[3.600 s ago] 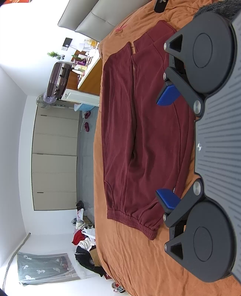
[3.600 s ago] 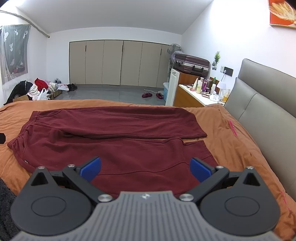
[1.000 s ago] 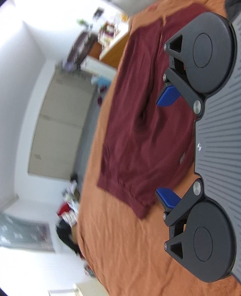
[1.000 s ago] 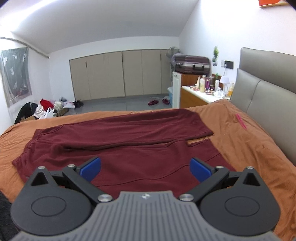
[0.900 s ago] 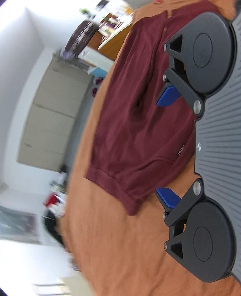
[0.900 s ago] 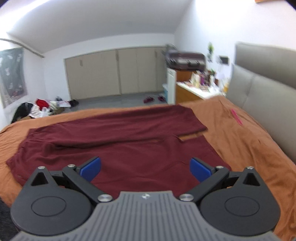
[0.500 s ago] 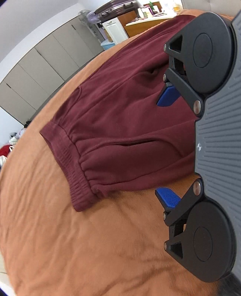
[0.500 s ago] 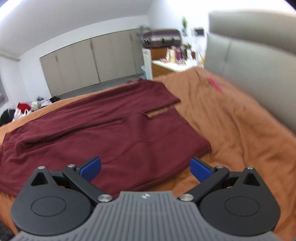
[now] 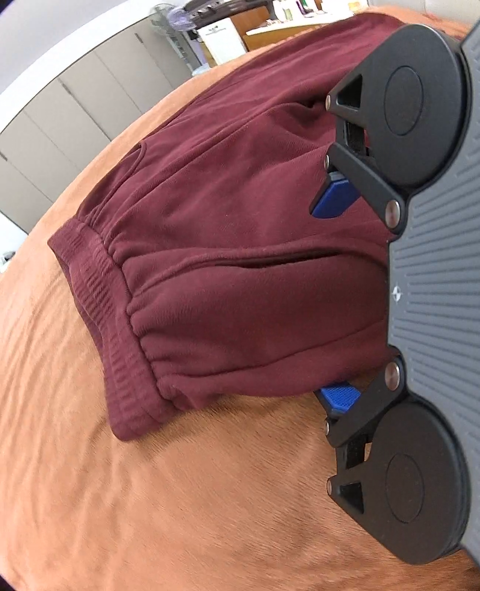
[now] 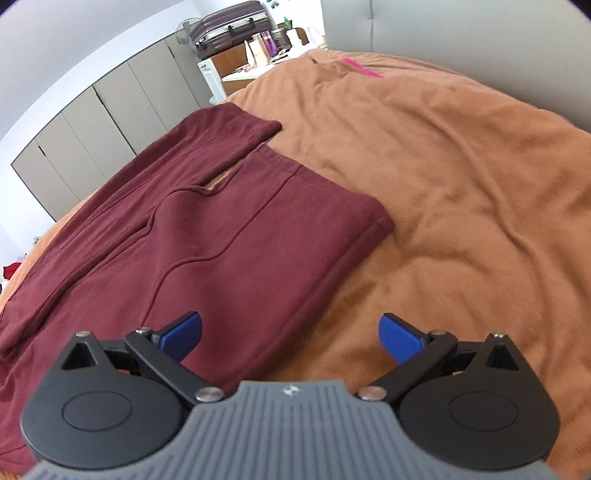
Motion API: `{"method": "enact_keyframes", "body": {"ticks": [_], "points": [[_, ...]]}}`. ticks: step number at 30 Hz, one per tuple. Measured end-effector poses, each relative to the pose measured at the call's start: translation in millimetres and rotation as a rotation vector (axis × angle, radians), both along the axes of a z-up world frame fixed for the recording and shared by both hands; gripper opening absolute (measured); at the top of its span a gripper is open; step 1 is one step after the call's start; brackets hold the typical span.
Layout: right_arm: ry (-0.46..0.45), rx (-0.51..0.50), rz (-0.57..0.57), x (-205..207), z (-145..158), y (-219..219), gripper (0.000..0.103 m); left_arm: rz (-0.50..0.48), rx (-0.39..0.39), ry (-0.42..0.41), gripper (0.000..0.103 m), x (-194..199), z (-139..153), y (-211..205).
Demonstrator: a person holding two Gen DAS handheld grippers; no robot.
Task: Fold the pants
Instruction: 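Lower the left tool to the waistband while the right tool lowers to the leg hem, then close the left tool on the waistband while the right tool closes on the hem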
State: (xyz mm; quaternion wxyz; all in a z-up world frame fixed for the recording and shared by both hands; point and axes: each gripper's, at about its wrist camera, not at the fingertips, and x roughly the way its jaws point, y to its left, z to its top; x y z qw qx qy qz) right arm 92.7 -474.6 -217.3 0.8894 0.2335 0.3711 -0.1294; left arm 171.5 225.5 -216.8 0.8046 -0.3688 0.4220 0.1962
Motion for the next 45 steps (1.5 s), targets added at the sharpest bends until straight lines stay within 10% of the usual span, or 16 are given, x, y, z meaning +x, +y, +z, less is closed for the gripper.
{"method": "enact_keyframes", "body": {"ticks": [2, 6, 9, 11, 36, 40, 45], "points": [[-0.023, 0.016, 0.004, 6.1, -1.7, -5.3, 0.069, -0.015, 0.023, 0.000, 0.100, 3.9, -0.5, -2.6], [0.021, 0.009, -0.014, 37.8, -12.8, -10.6, 0.057, -0.037, 0.107, 0.022, 0.082, 9.7, -4.5, -10.1], [0.004, 0.019, -0.053, 44.8, -17.9, -14.9, 0.013, -0.039, 0.105, -0.002, 0.058, 11.4, -5.1, -6.8], [-0.030, 0.034, -0.073, 41.7, -17.6, -19.2, 0.006, -0.032, 0.078, -0.031, 0.036, 7.8, -4.8, -3.7], [-0.246, 0.022, -0.061, 19.3, 77.9, -21.2, 0.002, 0.058, 0.000, -0.217, 0.020, -43.5, 63.1, 8.6], [-0.279, 0.000, -0.051, 5.7, 102.4, -17.5, 0.001, 0.083, 0.070, -0.264, 0.003, -58.9, 95.1, 12.3], [-0.259, 0.001, -0.044, 0.3, 106.7, -13.7, 0.001, 0.039, 0.056, -0.158, 0.003, -54.6, 79.8, 18.2]]}}
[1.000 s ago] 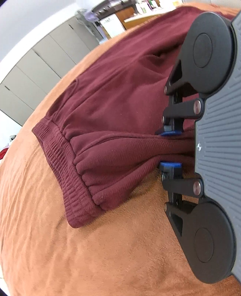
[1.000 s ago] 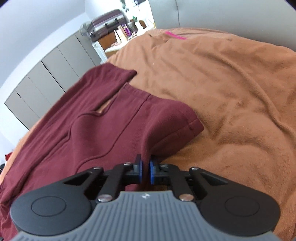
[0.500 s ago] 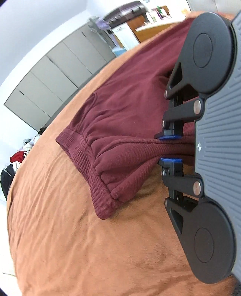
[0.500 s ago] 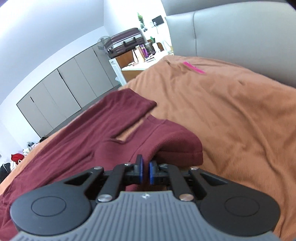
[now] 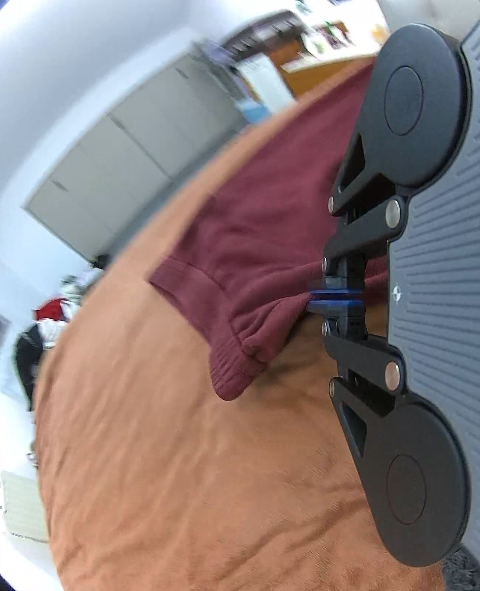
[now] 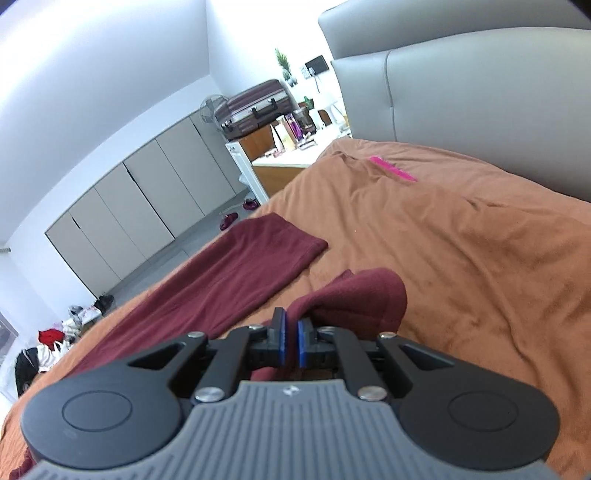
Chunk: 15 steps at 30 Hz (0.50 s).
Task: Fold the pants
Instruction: 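Close the left tool on the waistband while the right tool closes on the hem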
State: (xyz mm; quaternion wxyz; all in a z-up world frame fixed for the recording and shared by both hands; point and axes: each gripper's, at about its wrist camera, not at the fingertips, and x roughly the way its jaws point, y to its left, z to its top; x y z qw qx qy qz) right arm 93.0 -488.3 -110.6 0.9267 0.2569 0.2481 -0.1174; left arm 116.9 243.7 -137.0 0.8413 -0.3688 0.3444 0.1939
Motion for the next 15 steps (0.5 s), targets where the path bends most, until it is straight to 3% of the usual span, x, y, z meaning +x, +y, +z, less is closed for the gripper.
{"method": "enact_keyframes", "body": {"ticks": [4, 6, 9, 11, 15], "points": [[0.042, -0.024, 0.012, 13.4, -18.0, 4.2, 0.001, -0.006, -0.043, 0.032, 0.003, 0.5, -18.0, 1.6], [0.047, -0.016, 0.005, 16.9, -25.0, 3.5, 0.001, 0.001, -0.099, 0.047, 0.010, 4.0, -23.8, 8.4], [0.058, -0.018, -0.004, 22.3, -31.6, -0.8, 0.001, 0.026, -0.221, 0.081, 0.036, 9.9, -43.4, 21.7], [0.069, -0.007, 0.000, 25.8, -35.1, -2.0, 0.001, 0.050, -0.253, 0.119, 0.056, 13.3, -55.8, 28.3], [0.090, -0.005, 0.025, 34.7, -42.5, -3.3, 0.006, 0.115, -0.313, 0.046, 0.077, 19.0, -72.4, 45.0]]}}
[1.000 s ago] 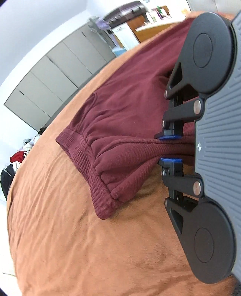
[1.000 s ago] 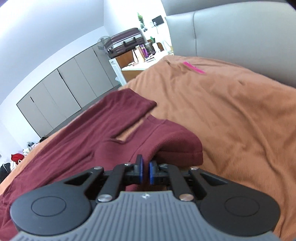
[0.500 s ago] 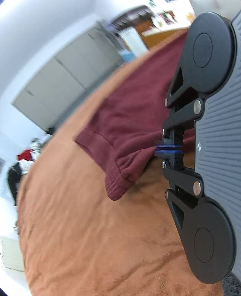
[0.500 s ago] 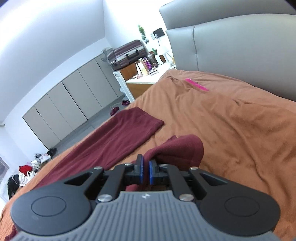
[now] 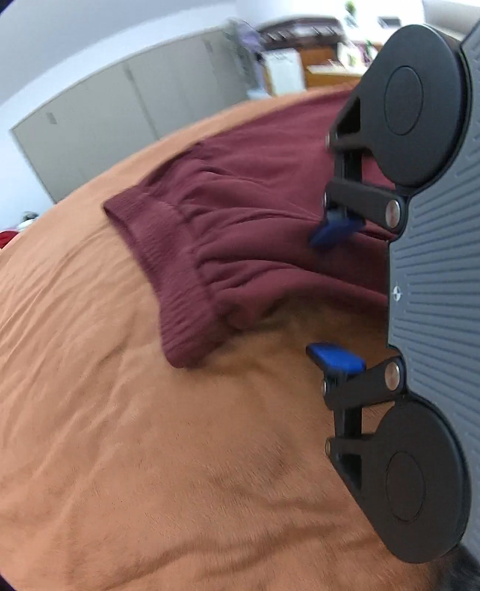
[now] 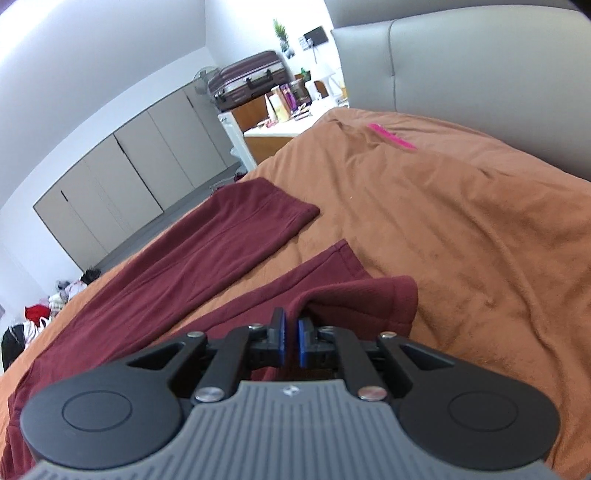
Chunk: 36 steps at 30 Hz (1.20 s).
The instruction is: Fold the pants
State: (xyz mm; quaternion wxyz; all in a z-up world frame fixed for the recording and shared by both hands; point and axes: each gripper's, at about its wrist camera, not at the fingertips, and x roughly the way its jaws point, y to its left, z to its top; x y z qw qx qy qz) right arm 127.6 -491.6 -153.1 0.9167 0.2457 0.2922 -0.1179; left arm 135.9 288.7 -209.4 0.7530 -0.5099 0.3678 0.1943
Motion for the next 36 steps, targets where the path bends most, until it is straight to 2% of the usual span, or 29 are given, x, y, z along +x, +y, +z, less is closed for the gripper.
{"method": "enact_keyframes", "body": {"ticks": [4, 5, 6, 7, 10, 12, 15, 17, 19, 20, 21, 22, 23, 26, 28, 32, 36], "points": [[0.071, 0.058, 0.007, 8.8, -18.0, -8.0, 0.011, -0.026, -0.088, -0.035, 0.079, 17.1, -15.9, 16.3], [0.082, 0.093, -0.001, 8.6, -23.3, -11.8, 0.018, -0.029, -0.102, -0.044, 0.079, 19.8, -18.3, 18.6], [0.094, 0.134, -0.014, 7.4, -28.6, -16.2, 0.029, -0.034, -0.108, -0.052, 0.079, 22.9, -21.2, 20.2], [0.104, 0.180, -0.029, 5.1, -34.9, -20.9, 0.033, -0.034, -0.106, -0.059, 0.079, 25.7, -23.4, 21.4], [0.131, 0.277, -0.056, -2.4, -46.6, -31.4, 0.035, -0.028, -0.096, -0.090, 0.070, 28.0, -24.7, 21.6], [0.129, 0.319, -0.087, -12.4, -47.8, -37.1, 0.060, -0.036, -0.101, -0.100, 0.067, 28.3, -25.3, 20.9], [0.108, 0.426, -0.139, -26.2, -57.6, -49.2, 0.061, -0.041, -0.116, -0.109, 0.067, 29.6, -28.0, 21.2], [0.145, 0.490, -0.165, -23.5, -72.2, -55.1, 0.061, -0.042, -0.112, -0.112, 0.067, 34.3, -30.1, 22.6], [0.159, 0.528, -0.184, -18.3, -85.3, -57.9, 0.058, -0.049, -0.111, -0.118, 0.066, 34.6, -30.8, 22.3], [0.149, 0.535, -0.188, -16.4, -88.9, -57.8, 0.045, -0.054, -0.111, -0.122, 0.058, 34.9, -31.1, 23.2], [0.136, 0.546, -0.184, -13.8, -92.0, -57.1, 0.017, -0.058, -0.111, -0.132, 0.051, 34.8, -30.8, 23.6], [0.111, 0.575, -0.172, -11.7, -94.5, -56.5, 0.004, -0.063, -0.110, -0.148, 0.024, 35.1, -30.0, 23.9], [0.082, 0.604, -0.162, -10.4, -95.2, -56.0, 0.004, -0.065, -0.107, -0.165, 0.014, 34.6, -28.5, 24.0], [0.037, 0.554, -0.171, -8.3, -82.6, -51.0, 0.003, -0.051, -0.057, -0.185, 0.009, 29.6, -16.7, 21.0], [0.000, 0.546, -0.165, -8.3, -71.5, -49.4, 0.003, -0.020, -0.031, -0.203, 0.008, 26.4, -8.9, 18.7], [-0.054, 0.566, -0.142, -0.3, -43.9, -50.3, 0.003, 0.065, -0.057, -0.260, 0.008, 26.0, 4.7, 22.4], [-0.076, 0.531, -0.098, 30.9, -8.2, -47.6, 0.003, 0.063, 0.033, -0.277, 0.008, 42.4, 31.5, 18.4]]}}
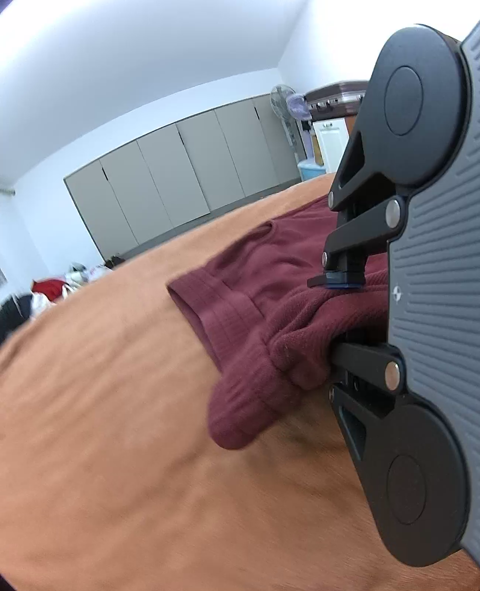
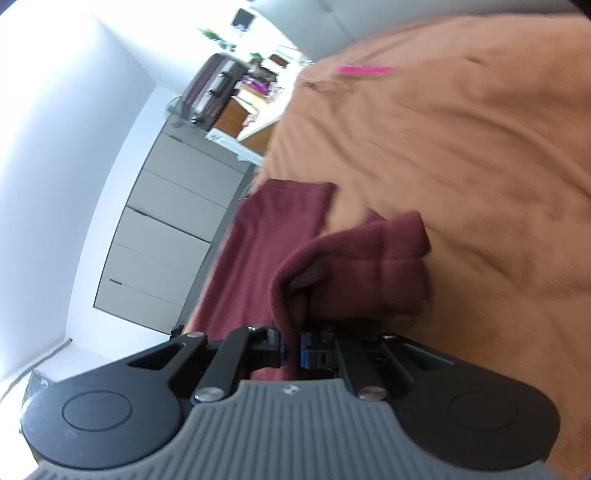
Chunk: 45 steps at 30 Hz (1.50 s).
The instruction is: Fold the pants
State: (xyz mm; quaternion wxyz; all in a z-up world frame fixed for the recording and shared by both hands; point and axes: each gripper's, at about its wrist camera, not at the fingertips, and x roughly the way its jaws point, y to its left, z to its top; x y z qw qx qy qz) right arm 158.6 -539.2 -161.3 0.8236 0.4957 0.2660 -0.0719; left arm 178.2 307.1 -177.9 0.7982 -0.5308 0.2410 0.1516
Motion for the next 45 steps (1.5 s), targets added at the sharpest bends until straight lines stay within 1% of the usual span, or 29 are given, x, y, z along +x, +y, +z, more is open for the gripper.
{"method": "enact_keyframes", "body": {"ticks": [1, 3, 7, 11, 15, 19, 21, 23, 25, 27, 30, 31, 32, 35, 36, 37, 39, 40, 41, 42, 43, 44, 45], "points": [[-0.001, -0.006, 0.008, 11.5, 8.9, 0.9, 0.003, -0.002, 0.013, -0.006, 0.007, 5.7, 6.3, -0.3], [0.007, -0.018, 0.019, 35.5, 23.8, 2.5, 0.003, -0.005, 0.025, 0.008, 0.006, 19.9, 16.1, 1.6], [0.001, -0.076, 0.057, 93.1, 50.1, 12.3, 0.003, -0.005, 0.060, 0.041, 0.006, 51.4, 23.2, 6.7], [-0.005, -0.098, 0.074, 149.8, 64.1, 22.9, 0.003, -0.016, 0.121, 0.059, 0.006, 81.4, 31.5, 6.7], [0.011, -0.155, 0.103, 206.8, 68.8, 33.5, 0.003, -0.012, 0.131, 0.078, 0.006, 116.2, 38.6, 10.3], [0.060, -0.182, 0.113, 268.3, 57.2, 40.5, 0.003, -0.045, 0.205, 0.149, 0.006, 167.1, 39.2, 3.0], [0.092, -0.196, 0.109, 298.5, 45.8, 44.2, 0.003, -0.051, 0.220, 0.170, 0.006, 191.5, 34.1, 0.0], [0.128, -0.197, 0.094, 325.8, 29.1, 45.4, 0.003, -0.055, 0.245, 0.190, 0.006, 214.9, 28.7, -3.6], [0.154, -0.207, 0.087, 354.5, 11.7, 46.6, 0.003, -0.066, 0.246, 0.193, 0.006, 230.0, 25.5, -6.9], [0.175, -0.218, 0.080, 372.1, -5.4, 48.1, 0.003, -0.070, 0.259, 0.212, 0.006, 243.8, 21.3, -8.0], [0.207, -0.181, 0.062, 400.1, -32.1, 45.3, 0.003, -0.075, 0.253, 0.231, 0.006, 262.0, 14.9, -8.7], [0.215, -0.161, 0.054, 405.4, -39.9, 46.1, 0.003, -0.091, 0.268, 0.261, 0.007, 270.2, 11.9, -10.6], [0.225, -0.149, 0.046, 412.3, -46.6, 44.9, 0.004, -0.104, 0.279, 0.292, 0.011, 277.3, 8.8, -10.7], [0.250, -0.155, 0.051, 422.7, -62.5, 46.8, 0.019, -0.164, 0.321, 0.393, 0.015, 300.6, -2.0, -13.1], [0.250, -0.166, 0.072, 426.7, -65.9, 48.4, 0.037, -0.181, 0.338, 0.412, 0.015, 305.8, -3.2, -14.2], [0.234, -0.167, 0.096, 430.8, -68.1, 49.9, 0.058, -0.193, 0.349, 0.430, 0.016, 310.2, -3.3, -16.2], [0.184, -0.158, 0.137, 434.7, -63.8, 52.5, 0.074, -0.229, 0.371, 0.455, 0.021, 316.2, 5.2, -19.8], [0.179, -0.163, 0.143, 436.1, -58.9, 52.9, 0.075, -0.246, 0.377, 0.447, 0.035, 314.4, 12.4, -21.8], [0.188, -0.181, 0.153, 435.3, -49.6, 53.8, 0.075, -0.263, 0.383, 0.421, 0.069, 310.6, 20.7, -22.6], [0.204, -0.197, 0.171, 434.8, -38.8, 53.0, 0.072, -0.288, 0.391, 0.398, 0.094, 305.0, 29.9, -24.2], [0.208, -0.207, 0.189, 435.8, -28.6, 50.4, 0.070, -0.311, 0.407, 0.397, 0.103, 299.2, 39.3, -26.5], [0.202, -0.220, 0.202, 433.0, -17.8, 47.6, 0.070, -0.308, 0.446, 0.390, 0.103, 291.1, 51.5, -30.1], [0.182, -0.235, 0.211, 429.6, -7.1, 41.6, 0.070, -0.306, 0.494, 0.365, 0.103, 279.6, 66.5, -33.9]]}}
